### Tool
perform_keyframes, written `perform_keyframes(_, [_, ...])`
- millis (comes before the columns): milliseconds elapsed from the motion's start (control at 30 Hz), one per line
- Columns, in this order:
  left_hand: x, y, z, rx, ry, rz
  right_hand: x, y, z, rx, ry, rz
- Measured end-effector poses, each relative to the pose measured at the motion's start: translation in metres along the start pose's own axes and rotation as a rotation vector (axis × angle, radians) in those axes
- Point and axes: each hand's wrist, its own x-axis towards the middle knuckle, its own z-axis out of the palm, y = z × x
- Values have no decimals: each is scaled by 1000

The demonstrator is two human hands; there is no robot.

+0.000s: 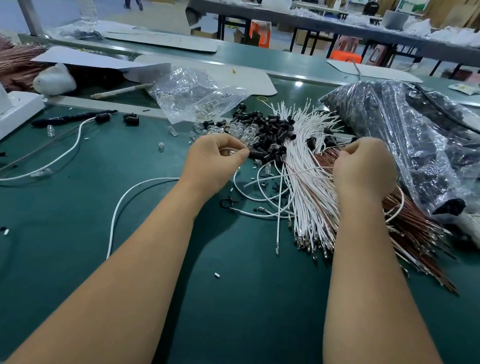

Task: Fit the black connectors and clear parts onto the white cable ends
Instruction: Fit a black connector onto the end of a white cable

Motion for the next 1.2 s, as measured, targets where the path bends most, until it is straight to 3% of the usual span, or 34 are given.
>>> perform_keyframes(67, [1, -1, 0, -18, 11, -12, 0, -6, 1, 40, 159, -123])
perform_keyframes(167, [3, -2, 1, -33, 48, -31, -8, -28, 1, 242, 272, -342])
perform_keyframes(300, [6, -3, -5, -83, 107, -38, -27, -52, 13, 486, 100, -494])
perform_keyframes(500, [11, -3, -16, -178, 139, -87, -38, -45, 36, 464, -146, -456])
perform_keyframes(1200, [9, -2, -14, -146, 78, -55, -42, -47, 37, 494, -187, -471])
